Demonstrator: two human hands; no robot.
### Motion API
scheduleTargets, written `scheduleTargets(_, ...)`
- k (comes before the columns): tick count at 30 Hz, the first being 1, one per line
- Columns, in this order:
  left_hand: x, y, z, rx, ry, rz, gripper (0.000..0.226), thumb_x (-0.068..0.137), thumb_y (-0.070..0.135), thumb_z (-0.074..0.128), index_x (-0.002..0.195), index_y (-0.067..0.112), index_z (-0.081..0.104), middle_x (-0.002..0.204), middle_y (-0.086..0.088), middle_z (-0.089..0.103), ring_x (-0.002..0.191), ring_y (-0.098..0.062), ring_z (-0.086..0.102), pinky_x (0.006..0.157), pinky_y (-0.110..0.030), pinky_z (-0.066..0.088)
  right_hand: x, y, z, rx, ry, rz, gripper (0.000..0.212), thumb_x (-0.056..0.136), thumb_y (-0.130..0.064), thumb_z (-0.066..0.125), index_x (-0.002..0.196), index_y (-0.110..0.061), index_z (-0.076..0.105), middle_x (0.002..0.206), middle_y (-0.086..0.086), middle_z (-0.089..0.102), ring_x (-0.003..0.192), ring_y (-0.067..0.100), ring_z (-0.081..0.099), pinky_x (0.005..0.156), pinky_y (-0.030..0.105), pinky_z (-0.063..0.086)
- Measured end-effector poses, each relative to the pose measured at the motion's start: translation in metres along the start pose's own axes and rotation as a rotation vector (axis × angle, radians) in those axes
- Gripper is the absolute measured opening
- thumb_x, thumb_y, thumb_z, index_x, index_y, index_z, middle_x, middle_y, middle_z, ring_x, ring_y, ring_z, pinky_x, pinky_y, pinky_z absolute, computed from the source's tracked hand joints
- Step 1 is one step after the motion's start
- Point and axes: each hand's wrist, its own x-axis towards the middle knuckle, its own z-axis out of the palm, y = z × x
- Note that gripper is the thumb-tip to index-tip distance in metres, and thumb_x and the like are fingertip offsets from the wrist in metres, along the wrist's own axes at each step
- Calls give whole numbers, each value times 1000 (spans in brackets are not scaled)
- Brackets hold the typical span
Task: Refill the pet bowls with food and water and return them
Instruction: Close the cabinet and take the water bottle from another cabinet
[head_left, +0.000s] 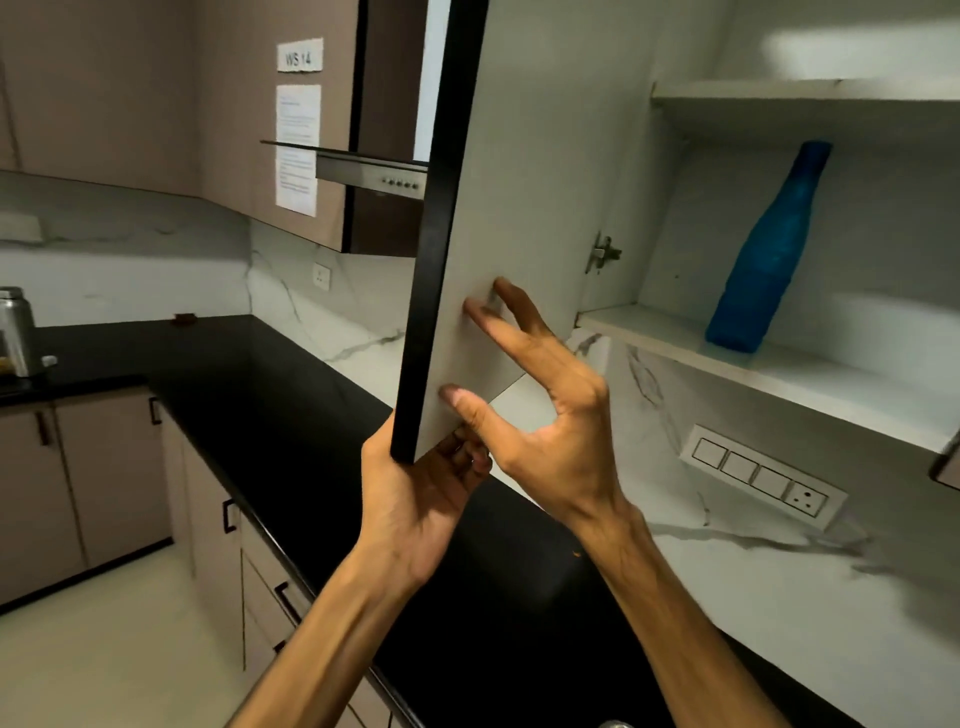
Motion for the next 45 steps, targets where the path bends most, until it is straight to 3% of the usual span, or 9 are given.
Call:
scheduleTargets(11, 44, 38, -35, -96, 91, 26, 44, 99, 43, 43, 107, 12, 75, 94, -9, 75, 80, -21, 74, 83, -38, 55, 23, 29, 68, -64, -11, -44, 80, 85, -33, 85, 154, -32, 46, 172, 3, 29, 159, 16, 26, 121, 18, 28)
scheduleTargets(14, 56, 45, -42, -140, 79, 8, 49, 97, 44, 47, 124, 10, 70, 115, -14, 73, 106, -28, 70, 87, -42, 59, 27, 33, 82, -61, 0, -41, 80, 84, -33, 86, 154, -30, 47, 172, 6, 29, 159, 20, 26, 122, 26, 30)
scheduleTargets(17, 67, 51, -50, -168, 49, -2, 58, 95, 44, 50, 139, 9, 62, 143, -20, 60, 133, -40, 56, 109, -55, 47, 32, 36, 94, -69, 12, -43, 81, 83, -31, 87, 154, -27, 48, 172, 8, 29, 160, 23, 25, 123, 39, 35)
scheduleTargets(24, 78, 56, -59, -221, 1, -6, 69, 84, 39, 56, 147, 11, 54, 152, -24, 49, 137, -45, 51, 106, -58, 49, 35, 43, 107, -65, 34, -40, 81, 83, -32, 88, 154, -28, 49, 172, 7, 28, 160, 23, 25, 122, 44, 38)
scheduleTargets(27, 76, 53, -56, -251, 4, -9, 73, 77, 39, 59, 143, 8, 58, 153, -25, 48, 138, -46, 49, 97, -64, 53, 35, 44, 105, -77, 30, -50, 81, 83, -32, 87, 154, -28, 48, 171, 8, 29, 160, 24, 26, 121, 44, 40)
scheduleTargets(32, 83, 44, -65, -269, 85, -33, 51, 100, 50, 42, 104, 7, 70, 146, -27, 54, 132, -49, 54, 108, -59, 46, 34, 45, 102, -76, 21, -44, 77, 84, -31, 86, 152, -26, 51, 171, 7, 30, 159, 23, 28, 121, 38, 37)
scheduleTargets(36, 77, 33, -59, -222, 15, -72, 40, 93, 34, 48, 82, 7, 77, 134, -30, 63, 128, -48, 59, 110, -52, 45, 30, 51, 97, -94, 12, -19, 75, 83, -32, 88, 151, -26, 54, 169, 7, 33, 157, 23, 33, 120, 23, 31)
scheduleTargets(41, 81, 17, -56, -199, 27, -102, 50, 95, 34, 55, 134, 3, 63, 138, -26, 61, 128, -46, 59, 116, -53, 39, 19, 59, 85, -106, 7, 25, 72, 84, -34, 86, 149, -26, 57, 168, 4, 38, 154, 17, 38, 120, 20, 34)
scheduleTargets(45, 84, -1, -47, -161, 33, -144, 55, 95, 30, 55, 144, 4, 56, 142, -23, 60, 129, -45, 59, 118, -54, 38, 13, 70, 73, -149, 17, 66, 71, 86, -40, 82, 150, -31, 53, 166, 4, 40, 151, 15, 42, 117, 23, 36)
